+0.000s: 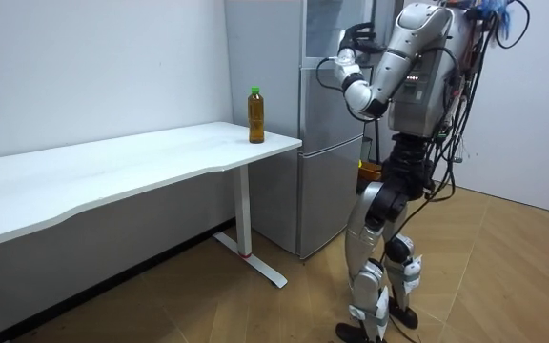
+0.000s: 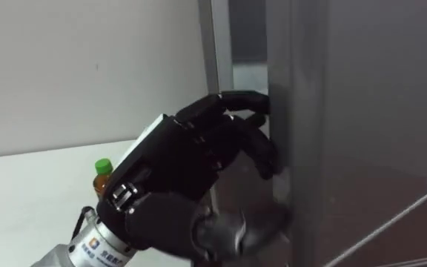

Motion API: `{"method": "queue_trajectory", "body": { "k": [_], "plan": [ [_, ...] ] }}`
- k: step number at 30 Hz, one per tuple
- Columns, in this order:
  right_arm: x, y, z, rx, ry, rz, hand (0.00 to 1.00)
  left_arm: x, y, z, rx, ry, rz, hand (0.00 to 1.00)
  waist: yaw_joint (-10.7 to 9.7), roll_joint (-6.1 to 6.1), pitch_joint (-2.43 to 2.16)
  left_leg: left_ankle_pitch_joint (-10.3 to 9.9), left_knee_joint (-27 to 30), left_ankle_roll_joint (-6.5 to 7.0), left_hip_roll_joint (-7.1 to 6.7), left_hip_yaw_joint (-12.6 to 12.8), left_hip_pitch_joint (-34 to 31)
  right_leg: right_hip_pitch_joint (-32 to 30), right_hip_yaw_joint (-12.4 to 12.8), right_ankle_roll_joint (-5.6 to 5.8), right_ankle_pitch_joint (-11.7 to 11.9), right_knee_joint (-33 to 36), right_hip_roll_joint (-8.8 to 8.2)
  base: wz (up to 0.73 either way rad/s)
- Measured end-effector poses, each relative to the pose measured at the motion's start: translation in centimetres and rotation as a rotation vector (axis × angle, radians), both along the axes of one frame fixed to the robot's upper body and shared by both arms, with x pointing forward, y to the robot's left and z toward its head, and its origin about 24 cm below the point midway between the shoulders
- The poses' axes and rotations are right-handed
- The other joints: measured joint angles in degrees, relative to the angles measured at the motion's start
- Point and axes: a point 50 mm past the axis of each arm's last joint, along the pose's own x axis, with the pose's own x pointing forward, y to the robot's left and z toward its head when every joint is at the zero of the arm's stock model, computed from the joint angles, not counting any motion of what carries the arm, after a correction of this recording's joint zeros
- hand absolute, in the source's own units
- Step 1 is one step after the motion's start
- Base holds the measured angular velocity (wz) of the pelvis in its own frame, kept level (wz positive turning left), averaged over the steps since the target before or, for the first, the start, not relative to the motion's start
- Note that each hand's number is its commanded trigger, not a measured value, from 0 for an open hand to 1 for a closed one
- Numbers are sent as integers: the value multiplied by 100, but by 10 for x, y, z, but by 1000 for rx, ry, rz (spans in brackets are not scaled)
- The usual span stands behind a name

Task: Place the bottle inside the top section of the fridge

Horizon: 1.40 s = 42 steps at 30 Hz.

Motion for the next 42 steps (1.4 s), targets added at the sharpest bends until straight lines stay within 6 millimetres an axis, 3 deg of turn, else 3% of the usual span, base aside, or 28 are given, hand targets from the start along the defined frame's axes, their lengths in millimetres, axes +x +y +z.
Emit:
{"method": "queue_trajectory", "body": {
  "k": [8,16,24,32,42],
  "plan": [
    [2,-7,2,-8,-12,-26,0,-10,-13,-8,95,-16,-174,0,-177,86,-13,16,8,-10,9,48,3,-36,143,-10,-4,7,13,-5],
    [2,-10,3,-3,-17,-44,0,-13,-14,-15,161,-11,-226,0,-228,89,-9,51,-14,-1,33,186,13,-119,202,-17,-31,-75,16,-3],
    [3,-10,3,-3,-23,-60,0,-14,-17,-18,196,-18,-225,0,-235,48,14,46,-116,-16,34,294,7,-186,233,-26,-31,-89,8,-5],
    [4,-9,3,0,-27,-62,0,-15,-21,-20,243,-41,-210,0,-249,-92,31,33,-187,-33,39,407,3,-230,338,-26,-45,-89,6,-6],
    [4,-9,3,-3,-27,-53,0,-16,-30,-14,280,-91,-228,0,-257,-94,29,27,-206,-42,96,546,97,-259,507,-50,-28,-65,39,-8]
  ]
}}
